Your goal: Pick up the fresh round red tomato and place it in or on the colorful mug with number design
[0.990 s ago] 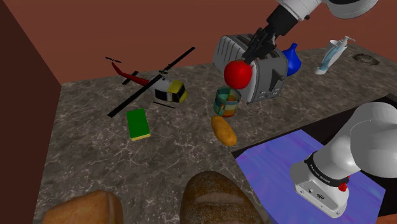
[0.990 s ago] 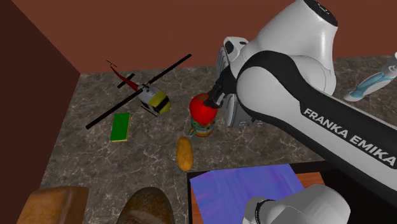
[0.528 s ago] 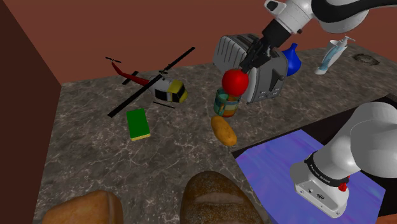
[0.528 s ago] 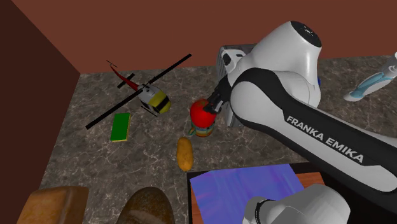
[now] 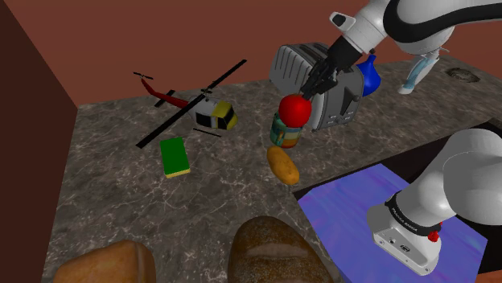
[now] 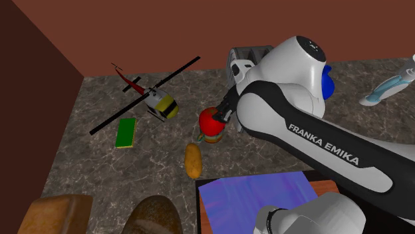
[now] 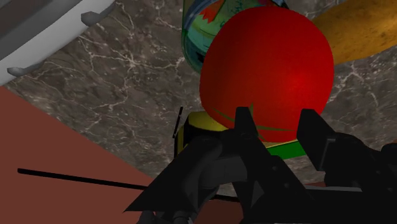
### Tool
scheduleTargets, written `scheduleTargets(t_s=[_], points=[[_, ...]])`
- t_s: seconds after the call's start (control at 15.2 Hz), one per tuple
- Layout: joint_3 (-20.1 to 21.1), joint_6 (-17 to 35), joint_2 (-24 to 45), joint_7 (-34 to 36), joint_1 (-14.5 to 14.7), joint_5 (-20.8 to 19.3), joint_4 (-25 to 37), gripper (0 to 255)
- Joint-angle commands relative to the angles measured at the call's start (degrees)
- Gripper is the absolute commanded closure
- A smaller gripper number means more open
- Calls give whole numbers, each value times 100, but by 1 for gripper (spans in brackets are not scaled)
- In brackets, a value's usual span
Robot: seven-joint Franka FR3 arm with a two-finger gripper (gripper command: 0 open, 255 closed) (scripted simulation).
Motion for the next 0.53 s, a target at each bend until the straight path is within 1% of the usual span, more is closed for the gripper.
scheduleTargets(t_s=[0.0, 0.13, 0.2, 0.46], points=[[-1, 6, 0, -3, 1, 2, -4, 255], [-1, 6, 0, -3, 1, 2, -4, 255], [-1, 7, 0, -3, 1, 2, -4, 0], [-1, 7, 0, -3, 1, 2, -4, 0]])
